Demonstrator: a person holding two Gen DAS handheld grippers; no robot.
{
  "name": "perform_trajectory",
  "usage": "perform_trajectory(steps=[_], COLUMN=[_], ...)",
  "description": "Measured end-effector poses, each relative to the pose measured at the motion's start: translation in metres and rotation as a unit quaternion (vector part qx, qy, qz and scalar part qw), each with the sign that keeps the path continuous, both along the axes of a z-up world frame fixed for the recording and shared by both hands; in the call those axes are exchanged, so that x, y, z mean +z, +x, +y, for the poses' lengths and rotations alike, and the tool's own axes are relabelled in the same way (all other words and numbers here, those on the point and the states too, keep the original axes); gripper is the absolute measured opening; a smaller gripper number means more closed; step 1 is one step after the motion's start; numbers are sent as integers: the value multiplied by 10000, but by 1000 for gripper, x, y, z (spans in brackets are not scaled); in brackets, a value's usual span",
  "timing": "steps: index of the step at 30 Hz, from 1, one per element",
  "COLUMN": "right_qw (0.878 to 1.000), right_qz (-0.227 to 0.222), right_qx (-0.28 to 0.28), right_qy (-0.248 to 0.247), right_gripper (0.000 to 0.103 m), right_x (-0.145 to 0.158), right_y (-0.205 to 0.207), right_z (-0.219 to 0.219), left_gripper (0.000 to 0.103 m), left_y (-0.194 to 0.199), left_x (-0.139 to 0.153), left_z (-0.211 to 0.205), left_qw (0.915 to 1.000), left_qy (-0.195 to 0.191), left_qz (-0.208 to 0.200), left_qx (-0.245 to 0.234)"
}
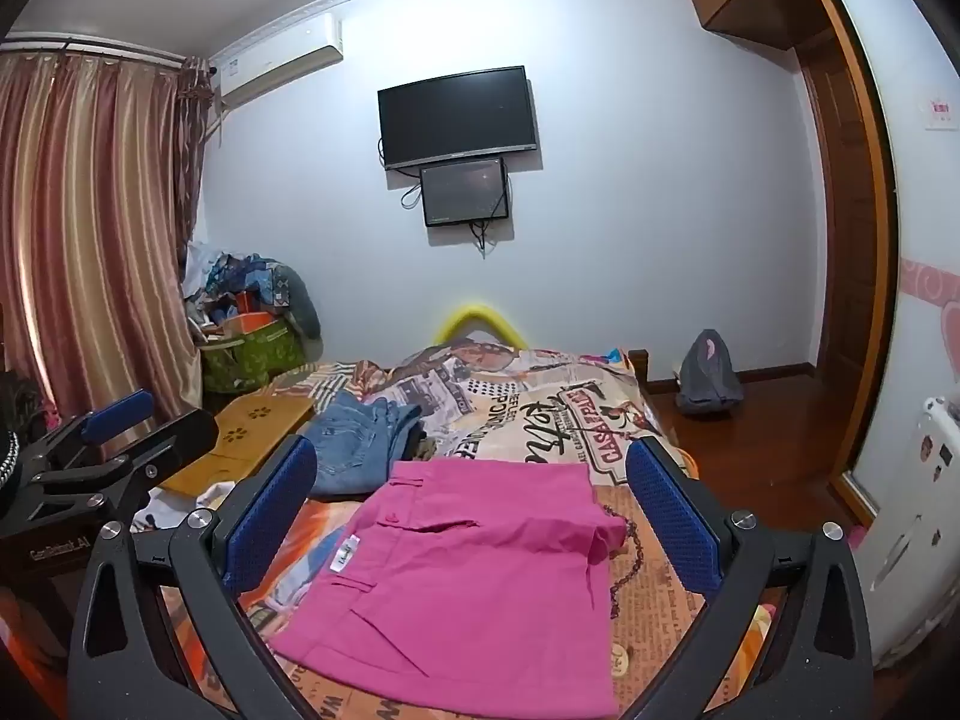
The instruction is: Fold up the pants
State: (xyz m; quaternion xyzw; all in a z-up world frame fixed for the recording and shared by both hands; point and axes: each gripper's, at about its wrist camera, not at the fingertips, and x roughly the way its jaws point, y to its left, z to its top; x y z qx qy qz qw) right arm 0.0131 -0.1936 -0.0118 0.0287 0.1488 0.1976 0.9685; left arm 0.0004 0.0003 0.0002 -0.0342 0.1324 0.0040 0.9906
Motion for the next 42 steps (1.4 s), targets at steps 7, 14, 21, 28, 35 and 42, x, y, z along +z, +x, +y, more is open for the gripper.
perform_trajectory(steps=[7, 14, 21, 28, 35, 42], right_qw=[10000, 10000, 10000, 9999, 9999, 9999], right_qz=[92, 91, 93, 114, 151, 153], right_qx=[13, 24, 22, 6, -13, -27], right_qy=[20, 14, -9, -19, -6, -4], right_gripper=[103, 103, 103, 103, 103, 103], right_x=[1, -5, -4, -5, -7, -7], right_y=[0, 3, 1, 4, 5, 4], right_z=[-1, -2, 0, 2, 1, -2], left_gripper=[103, 103, 103, 103, 103, 103], left_y=[2, 1, 1, 3, 5, 5], left_x=[-5, -7, -6, -6, -8, -8], left_z=[0, 2, 1, 3, 3, 4], left_qw=[10000, 10000, 10000, 10000, 10000, 10000], left_qy=[-48, -9, -47, -61, -38, -46], left_qz=[29, -7, -18, -8, -2, 9], left_qx=[10, -5, 16, 53, 43, 44])
